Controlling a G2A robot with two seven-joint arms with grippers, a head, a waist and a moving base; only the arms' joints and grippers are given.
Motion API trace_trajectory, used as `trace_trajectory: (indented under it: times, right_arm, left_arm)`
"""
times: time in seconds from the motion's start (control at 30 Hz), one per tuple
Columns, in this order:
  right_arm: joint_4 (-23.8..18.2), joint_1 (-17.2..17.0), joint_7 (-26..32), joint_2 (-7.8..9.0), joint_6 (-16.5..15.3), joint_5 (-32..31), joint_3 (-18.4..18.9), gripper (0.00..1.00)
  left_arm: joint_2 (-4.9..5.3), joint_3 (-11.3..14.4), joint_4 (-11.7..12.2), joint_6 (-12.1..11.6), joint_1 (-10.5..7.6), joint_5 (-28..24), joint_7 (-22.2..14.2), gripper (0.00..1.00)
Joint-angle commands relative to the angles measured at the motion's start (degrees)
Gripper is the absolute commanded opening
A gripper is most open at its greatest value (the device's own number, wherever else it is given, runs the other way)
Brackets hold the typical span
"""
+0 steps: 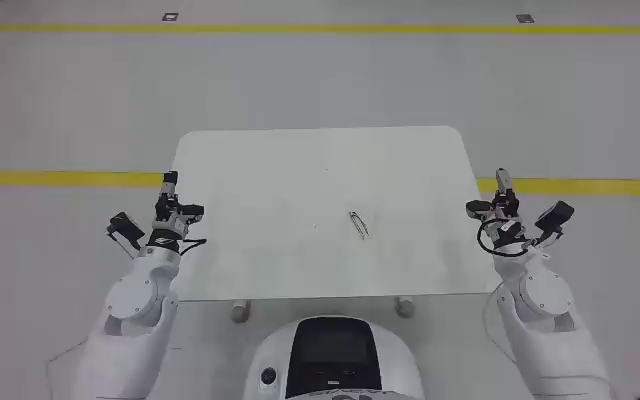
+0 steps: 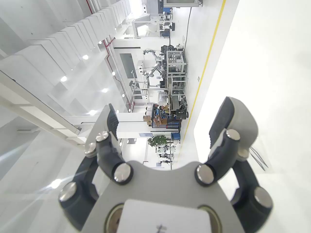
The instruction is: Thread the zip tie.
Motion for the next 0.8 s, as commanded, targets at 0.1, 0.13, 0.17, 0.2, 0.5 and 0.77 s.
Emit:
trace_trajectory:
  times: [0.1, 0.13, 0.17, 0.2, 0.5, 0.77]
  right_arm:
    - [0.00, 0.00, 0.00, 0.00, 0.00, 0.00, 0.00, 0.78]
    - [0.00, 0.00, 0.00, 0.00, 0.00, 0.00, 0.00, 0.78]
    - [0.00, 0.00, 0.00, 0.00, 0.00, 0.00, 0.00, 0.78]
    - [0.00, 0.00, 0.00, 0.00, 0.00, 0.00, 0.00, 1.00]
    - [-2.24, 2.95, 0.56, -0.11, 0.95, -6.62, -2.94, 1.00]
    - [-0.98, 11.37, 3.27, -0.70, 7.13, -20.55, -12.78, 1.00]
  left_arm:
    - [0.00, 0.00, 0.00, 0.00, 0.00, 0.00, 0.00, 0.78]
    - [0.00, 0.00, 0.00, 0.00, 0.00, 0.00, 0.00, 1.00]
    - [0.00, 0.00, 0.00, 0.00, 0.00, 0.00, 0.00, 0.78]
    - [0.00, 0.00, 0.00, 0.00, 0.00, 0.00, 0.00, 0.78]
    - [0.00, 0.00, 0.00, 0.00, 0.00, 0.00, 0.00, 1.00]
    - [0.00, 0.00, 0.00, 0.00, 0.00, 0.00, 0.00, 1.00]
